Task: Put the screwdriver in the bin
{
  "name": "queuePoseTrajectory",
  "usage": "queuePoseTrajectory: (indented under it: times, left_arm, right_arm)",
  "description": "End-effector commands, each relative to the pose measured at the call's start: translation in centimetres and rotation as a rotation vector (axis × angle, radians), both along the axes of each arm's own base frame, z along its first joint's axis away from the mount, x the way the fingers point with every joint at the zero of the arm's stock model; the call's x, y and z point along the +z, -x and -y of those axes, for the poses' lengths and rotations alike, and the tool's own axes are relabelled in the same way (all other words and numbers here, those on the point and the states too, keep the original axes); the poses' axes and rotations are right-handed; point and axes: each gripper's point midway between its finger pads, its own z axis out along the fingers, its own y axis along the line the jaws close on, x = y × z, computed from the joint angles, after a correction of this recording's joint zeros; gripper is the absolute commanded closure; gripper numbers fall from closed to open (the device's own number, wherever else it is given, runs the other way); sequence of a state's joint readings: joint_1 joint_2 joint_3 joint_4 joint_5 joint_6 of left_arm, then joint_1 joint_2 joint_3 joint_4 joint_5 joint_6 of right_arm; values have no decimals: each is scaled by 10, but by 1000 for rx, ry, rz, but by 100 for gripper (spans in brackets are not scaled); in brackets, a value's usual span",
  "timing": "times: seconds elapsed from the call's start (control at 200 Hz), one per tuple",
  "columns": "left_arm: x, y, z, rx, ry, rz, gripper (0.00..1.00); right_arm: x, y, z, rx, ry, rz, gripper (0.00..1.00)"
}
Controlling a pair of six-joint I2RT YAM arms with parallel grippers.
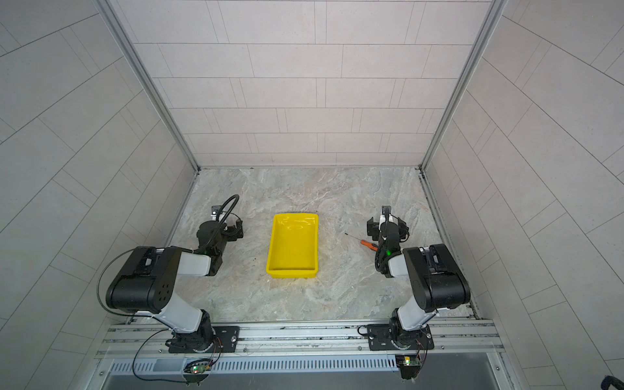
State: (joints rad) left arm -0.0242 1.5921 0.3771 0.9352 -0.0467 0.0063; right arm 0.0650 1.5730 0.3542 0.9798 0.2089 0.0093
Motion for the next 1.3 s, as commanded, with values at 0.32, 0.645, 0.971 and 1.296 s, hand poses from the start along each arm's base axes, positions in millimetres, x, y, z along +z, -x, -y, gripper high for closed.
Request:
queuePoseTrajectory:
  times: [0.32, 0.645, 0.971, 1.296]
  left_arm:
    - [72, 27, 37, -34, -104, 6, 0]
    - [85, 106, 86, -114, 258, -377, 0]
    - [33, 121, 97, -170, 308, -474, 0]
    - [36, 134, 63, 14, 282, -437, 0]
  right_arm:
    - [51, 36, 3, -107, 70, 75, 1]
    - [53, 151, 15, -374, -388, -167, 1]
    - [14, 159, -15, -147, -442, -171, 1]
    - [4, 144, -27, -117, -416, -250, 1]
